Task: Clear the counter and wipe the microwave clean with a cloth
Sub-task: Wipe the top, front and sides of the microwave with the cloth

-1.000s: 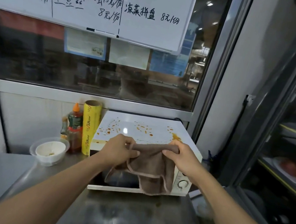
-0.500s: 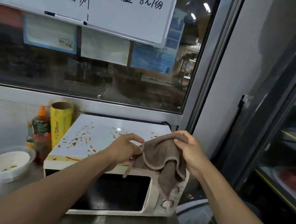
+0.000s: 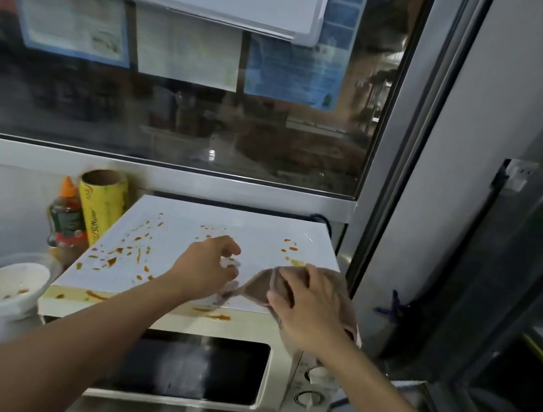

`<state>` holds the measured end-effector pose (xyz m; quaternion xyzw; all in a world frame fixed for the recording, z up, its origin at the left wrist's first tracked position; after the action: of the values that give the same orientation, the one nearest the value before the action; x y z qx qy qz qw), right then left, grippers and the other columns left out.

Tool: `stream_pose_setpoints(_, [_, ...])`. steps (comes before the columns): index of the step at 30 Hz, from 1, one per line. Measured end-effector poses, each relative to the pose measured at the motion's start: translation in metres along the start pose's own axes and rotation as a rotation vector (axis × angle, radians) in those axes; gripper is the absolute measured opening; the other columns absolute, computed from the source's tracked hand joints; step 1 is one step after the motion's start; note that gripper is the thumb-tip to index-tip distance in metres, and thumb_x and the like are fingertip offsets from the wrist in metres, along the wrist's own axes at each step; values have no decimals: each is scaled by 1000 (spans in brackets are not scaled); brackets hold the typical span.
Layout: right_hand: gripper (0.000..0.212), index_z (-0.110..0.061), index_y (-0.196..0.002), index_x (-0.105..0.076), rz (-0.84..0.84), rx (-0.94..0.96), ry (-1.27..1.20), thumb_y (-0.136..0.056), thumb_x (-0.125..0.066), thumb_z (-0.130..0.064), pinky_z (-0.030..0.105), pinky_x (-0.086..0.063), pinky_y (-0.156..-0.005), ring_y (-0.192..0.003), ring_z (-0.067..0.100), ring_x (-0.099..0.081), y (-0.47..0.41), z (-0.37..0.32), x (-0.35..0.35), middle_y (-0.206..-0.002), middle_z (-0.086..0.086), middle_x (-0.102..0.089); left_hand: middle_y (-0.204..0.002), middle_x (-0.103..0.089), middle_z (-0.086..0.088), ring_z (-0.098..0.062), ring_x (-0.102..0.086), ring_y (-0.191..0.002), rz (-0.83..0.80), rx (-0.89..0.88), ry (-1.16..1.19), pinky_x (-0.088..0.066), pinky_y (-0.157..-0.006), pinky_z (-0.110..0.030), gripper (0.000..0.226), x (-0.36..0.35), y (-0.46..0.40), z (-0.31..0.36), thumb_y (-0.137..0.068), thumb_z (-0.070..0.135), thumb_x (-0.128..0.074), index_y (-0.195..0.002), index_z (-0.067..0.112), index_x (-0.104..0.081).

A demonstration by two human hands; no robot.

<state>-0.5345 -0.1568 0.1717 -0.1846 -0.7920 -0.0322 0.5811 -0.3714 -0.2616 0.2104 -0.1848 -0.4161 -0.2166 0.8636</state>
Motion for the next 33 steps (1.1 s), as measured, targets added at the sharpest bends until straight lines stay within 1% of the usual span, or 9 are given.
stream_pose_setpoints(2, [51, -46, -140, -23, -120, 6, 71, -91, -29, -58, 53, -8, -114, -141, 26, -1, -3, 3, -11, -156, -5, -5, -126, -59, 3, -18, -54, -114, 1, -2, -47, -39, -91, -24, 34, -2, -5, 0, -88, 23, -60, -121, 22, -56])
stream_pose_setpoints(7, [49, -51, -142, -16, -184, 177, 143, -95, -26, -54, 47, -8, -115, -144, 14, -2, -35, 45, -1, -157, -15, -8, -128, -58, 3, -20, -55, -113, -10, -9, -139, -43, -98, -33, 32, -5, -18, -3, -90, 26, -57, -122, 24, -54])
stream_pose_setpoints(12, [45, -45, -143, -24, -125, 92, 106, -98, -23, -48, 51, -10, -115, -143, 17, -9, -104, 55, -6, -155, -15, -16, -121, -61, 1, -21, -55, -106, -2, -2, -209, -43, -96, -38, 30, -11, -32, -10, -89, 29, -57, -119, 28, -55])
stream_pose_setpoints(16, [42, -41, -141, -30, -157, 191, 24, -101, -19, -36, 53, -6, -115, -143, 17, -10, -134, 24, -17, -154, -12, -20, -120, -59, -1, -23, -54, -106, -38, 48, -278, -43, -95, -39, 38, -17, -46, -19, -87, 33, -57, -124, 27, -49])
stream_pose_setpoints(22, [40, -43, -135, -43, -263, 475, -151, -100, -34, -24, 30, -11, -113, -139, 8, -17, -90, 36, -12, -152, -13, -27, -122, -56, -2, -23, -51, -108, -45, 110, -328, -38, -90, -37, 50, -29, -58, -27, -83, 38, -58, -128, 23, -40])
stream_pose_setpoints(25, [38, -46, -133, -44, -159, 439, -101, -97, -42, -36, 31, -21, -106, -131, 10, -24, -96, 62, 1, -143, -15, -37, -123, -54, 1, -20, -47, -110, -52, 54, -319, -34, -92, -36, 49, -32, -65, -27, -83, 38, -58, -127, 24, -41])
stream_pose_setpoints(27, [40, -42, -138, -39, -96, 346, -17, -98, -37, -40, 36, -20, -109, -132, 14, -24, -122, 74, 1, -144, -13, -36, -125, -52, 3, -20, -44, -116, -62, 35, -318, -31, -97, -37, 52, -32, -69, -26, -82, 39, -59, -128, 25, -41])
stream_pose_setpoints(30, [41, -39, -140, -35, -61, 241, 83, -100, -30, -38, 42, -17, -113, -137, 17, -24, -169, 71, -9, -148, -12, -33, -124, -51, 5, -19, -42, -118, -75, 46, -336, -28, -99, -38, 54, -33, -73, -27, -80, 42, -61, -127, 27, -40])
stream_pose_setpoints(33, [43, -35, -142, -33, -79, 267, 111, -99, -29, -31, 43, -16, -114, -140, 19, -22, -187, 44, -28, -151, -10, -29, -120, -52, 6, -19, -43, -114, -66, 60, -325, -28, -97, -38, 52, -34, -74, -27, -79, 42, -62, -125, 27, -41])
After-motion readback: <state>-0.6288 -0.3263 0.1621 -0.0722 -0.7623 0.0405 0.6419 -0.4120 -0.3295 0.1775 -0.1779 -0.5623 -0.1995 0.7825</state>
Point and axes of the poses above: each hand's wrist, its own y-axis away from the middle knuckle, its own x-axis out of the back of the hand, z = x × y, the point moved 2 cm from there along -y, towards the middle knuckle
